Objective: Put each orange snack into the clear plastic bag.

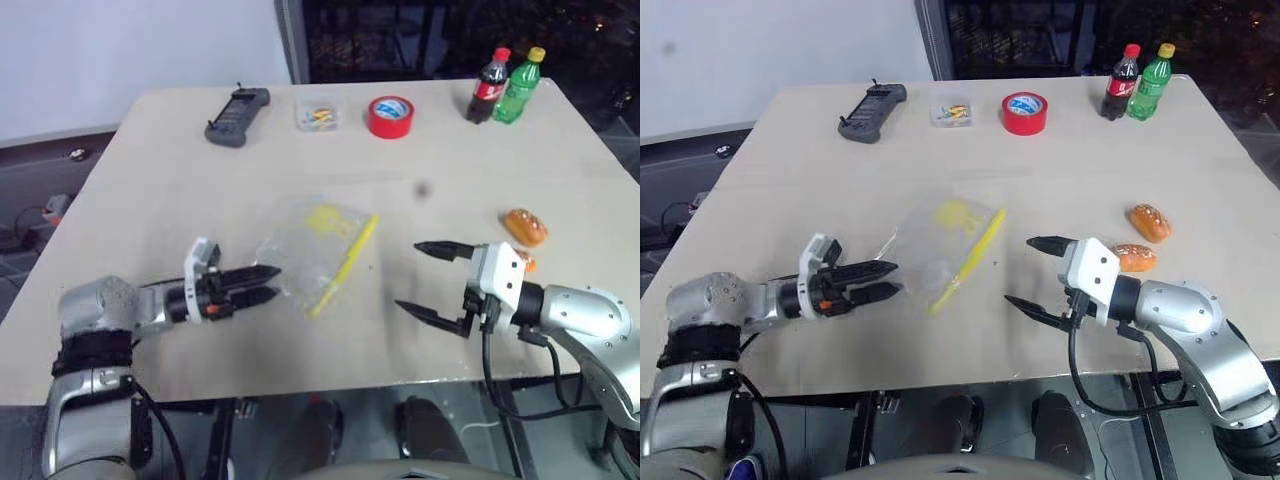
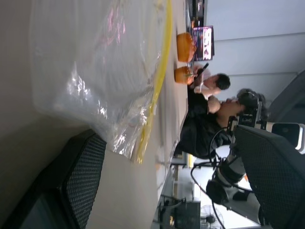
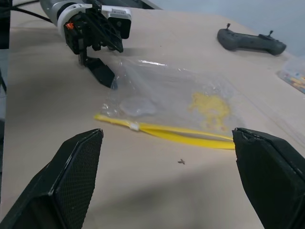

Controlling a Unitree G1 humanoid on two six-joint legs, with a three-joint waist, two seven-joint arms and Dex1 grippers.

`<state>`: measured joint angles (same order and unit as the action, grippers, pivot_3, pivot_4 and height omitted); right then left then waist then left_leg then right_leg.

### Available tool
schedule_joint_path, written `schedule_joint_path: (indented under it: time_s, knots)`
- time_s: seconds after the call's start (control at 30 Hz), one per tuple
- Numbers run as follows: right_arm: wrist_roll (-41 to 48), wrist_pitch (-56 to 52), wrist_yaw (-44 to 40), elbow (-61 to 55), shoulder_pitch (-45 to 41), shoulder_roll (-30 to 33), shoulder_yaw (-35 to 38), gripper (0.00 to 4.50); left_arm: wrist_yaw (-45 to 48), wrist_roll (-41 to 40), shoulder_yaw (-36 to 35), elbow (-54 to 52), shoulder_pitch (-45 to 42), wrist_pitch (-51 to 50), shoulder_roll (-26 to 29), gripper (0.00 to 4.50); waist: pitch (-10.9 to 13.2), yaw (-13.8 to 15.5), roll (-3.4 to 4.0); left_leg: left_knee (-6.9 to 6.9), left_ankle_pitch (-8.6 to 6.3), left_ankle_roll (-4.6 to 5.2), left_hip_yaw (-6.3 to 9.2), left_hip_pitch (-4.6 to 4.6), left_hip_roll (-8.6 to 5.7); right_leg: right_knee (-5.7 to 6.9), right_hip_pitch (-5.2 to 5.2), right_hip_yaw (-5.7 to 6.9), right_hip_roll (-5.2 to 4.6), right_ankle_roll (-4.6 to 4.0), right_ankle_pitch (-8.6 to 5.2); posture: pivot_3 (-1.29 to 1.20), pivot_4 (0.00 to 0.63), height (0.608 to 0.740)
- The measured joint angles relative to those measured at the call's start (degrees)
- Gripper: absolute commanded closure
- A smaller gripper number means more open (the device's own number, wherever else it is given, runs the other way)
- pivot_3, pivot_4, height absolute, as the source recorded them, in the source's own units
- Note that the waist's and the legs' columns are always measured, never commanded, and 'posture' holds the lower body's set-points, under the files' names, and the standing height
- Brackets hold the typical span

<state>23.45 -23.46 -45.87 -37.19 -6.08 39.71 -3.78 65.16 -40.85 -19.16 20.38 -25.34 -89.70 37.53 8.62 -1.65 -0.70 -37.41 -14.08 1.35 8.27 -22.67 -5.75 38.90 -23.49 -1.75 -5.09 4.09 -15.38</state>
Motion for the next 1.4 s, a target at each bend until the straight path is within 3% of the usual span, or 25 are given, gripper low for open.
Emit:
schedule_joint_path:
  time_s: [0.17, 0.27, 0.33, 0.6, 0.73, 0.93, 1.4]
  knots:
    - [-0.66, 0.11, -0.1, 1.91, -2.08, -0.88, -0.9, 0.05, -14.2, -6.13, -9.94, -9.95, 5.52, -1.9, -5.65, 0.02, -0.03, 0.04, -0.04, 0.0, 0.0, -0.01, -0.05, 0.03, 0.01, -0.01, 0.0, -0.08, -0.04, -0.01, 0.01, 0.0, 0.15, 0.74]
    - [-1.45, 0.57, -0.14, 2.42, -2.06, -0.75, -0.8, 0.05, -26.36, -14.59, -16.55, -15.36, 9.21, -2.12, -10.36, 0.02, -0.04, 0.42, -0.04, 0.01, 0.0, -0.02, -0.06, 0.04, 0.03, -0.02, 0.0, -0.17, -0.04, -0.01, 0.01, 0.0, 0.15, 0.74]
    - [-1.54, 0.94, -0.33, 2.55, -1.56, -0.41, -0.52, 0.05, -29.38, -17.43, -17.98, -16.7, 10.6, -2.06, -11.45, 0.02, -0.04, 0.6, -0.05, 0.01, -0.01, -0.03, -0.08, 0.04, 0.03, -0.03, 0.0, -0.28, -0.04, -0.01, 0.01, 0.0, 0.15, 0.74]
    - [-1.04, 2.92, -3.93, 4.68, 2.42, 3.01, 4.38, 0.05, -59.22, -38.6, -26.17, -27.92, 17.71, -0.11, -24.98, 0.02, -0.2, 1.5, -0.16, 0.0, -0.02, -0.01, -0.19, 0.08, 0.01, -0.04, 0.07, -0.42, -0.06, 0.0, 0.01, 0.0, 0.15, 0.74]
    - [-0.92, 3.82, -4.95, 5.56, 2.52, 3.25, 4.87, 0.05, -73.95, -50.0, -23.06, -31.02, 21.15, 7.46, -28.05, 0.02, -0.22, 2.14, -0.17, 0.01, -0.09, 0.09, -0.22, 0.3, 0.03, -0.06, 0.29, -0.48, -0.06, 0.0, 0.01, 0.0, 0.15, 0.74]
    - [-0.95, 4.34, -5.41, 6.72, 2.21, 3.22, 4.86, 0.05, -95.36, -68.84, -10.04, -35.87, 26.38, 26.33, -25.82, 0.02, -0.2, 2.7, -0.2, 0.04, -0.16, 0.19, -0.28, 0.52, 0.03, -0.11, 0.49, -0.55, -0.07, 0.0, 0.01, 0.0, 0.15, 0.74]
    - [-0.99, 4.92, -5.11, 6.69, 1.92, 3.11, 4.82, 0.05, -97.89, -72.52, 0.61, -37.09, 27.8, 41.4, -21.74, 0.02, -0.21, 2.96, -0.16, 0.18, -0.16, 0.2, -0.3, 0.82, 0.04, -0.43, 0.91, -0.5, -0.01, -0.01, -0.01, 0.0, 0.15, 0.74]
